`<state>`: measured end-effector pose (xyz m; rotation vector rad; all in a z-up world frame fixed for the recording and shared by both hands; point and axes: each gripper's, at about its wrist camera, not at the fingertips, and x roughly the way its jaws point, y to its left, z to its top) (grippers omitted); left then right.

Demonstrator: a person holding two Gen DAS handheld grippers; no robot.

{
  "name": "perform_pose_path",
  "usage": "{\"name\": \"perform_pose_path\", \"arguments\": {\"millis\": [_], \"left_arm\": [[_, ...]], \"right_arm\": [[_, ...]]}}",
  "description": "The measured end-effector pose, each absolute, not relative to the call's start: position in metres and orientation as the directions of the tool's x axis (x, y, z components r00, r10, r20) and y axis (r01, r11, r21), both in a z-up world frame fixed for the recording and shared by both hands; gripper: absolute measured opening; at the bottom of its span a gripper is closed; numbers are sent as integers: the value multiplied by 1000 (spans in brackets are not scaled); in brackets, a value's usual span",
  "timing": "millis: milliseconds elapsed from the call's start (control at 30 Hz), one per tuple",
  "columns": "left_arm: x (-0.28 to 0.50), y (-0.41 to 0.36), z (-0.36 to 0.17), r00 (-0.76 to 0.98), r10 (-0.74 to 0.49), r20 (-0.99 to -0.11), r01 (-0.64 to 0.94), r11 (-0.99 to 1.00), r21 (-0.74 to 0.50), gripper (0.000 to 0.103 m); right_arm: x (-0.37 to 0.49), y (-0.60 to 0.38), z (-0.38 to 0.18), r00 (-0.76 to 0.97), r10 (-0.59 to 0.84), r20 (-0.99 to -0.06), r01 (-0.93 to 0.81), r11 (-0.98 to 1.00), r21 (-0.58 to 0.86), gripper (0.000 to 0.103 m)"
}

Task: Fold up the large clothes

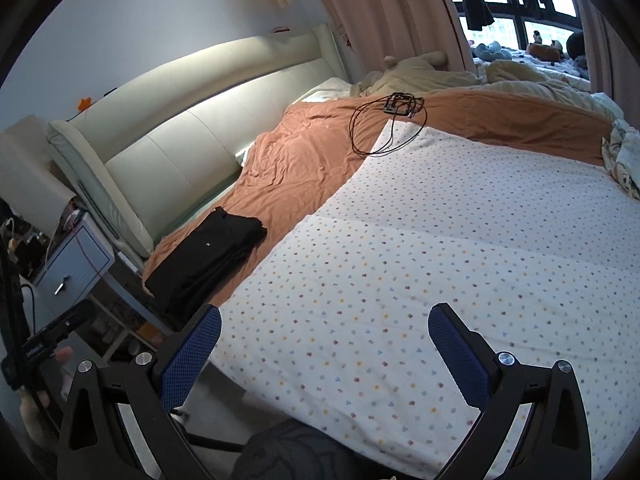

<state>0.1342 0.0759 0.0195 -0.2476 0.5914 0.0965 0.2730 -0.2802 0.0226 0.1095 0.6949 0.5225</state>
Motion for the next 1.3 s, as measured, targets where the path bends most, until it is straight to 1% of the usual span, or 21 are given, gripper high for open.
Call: {"name": "perform_pose_path", "arguments": {"millis": [200, 433, 600, 867, 1033, 1200, 1300], "left_arm": [[97, 41, 18, 854, 14, -519, -109, 982, -154, 103], [58, 4, 12, 882, 0, -471, -53, 994, -99, 103], [35, -18, 7, 905, -41, -423, 10, 997, -74, 103], [2, -40, 3, 921, -88, -381, 61, 995, -81, 103], [-21, -53, 1, 933, -82, -350, 66, 996, -56, 103], [-38, -55, -3, 936, -96, -338, 75, 994, -77, 103], [-46, -54, -6, 940, -84, -330, 65, 996, -67, 103]], "right_arm": [[222, -310, 22, 703, 440, -560, -399, 894, 202, 103], [173, -343, 17, 752, 395, -528, -353, 917, 184, 103], [140, -368, 14, 794, 345, -500, -308, 938, 159, 103], [92, -402, 1, 836, 293, -465, -245, 956, 163, 103], [60, -417, -6, 861, 253, -441, -212, 967, 141, 103], [33, -427, -9, 884, 220, -413, -180, 974, 136, 103], [17, -430, -11, 893, 212, -396, -177, 976, 124, 103]]}}
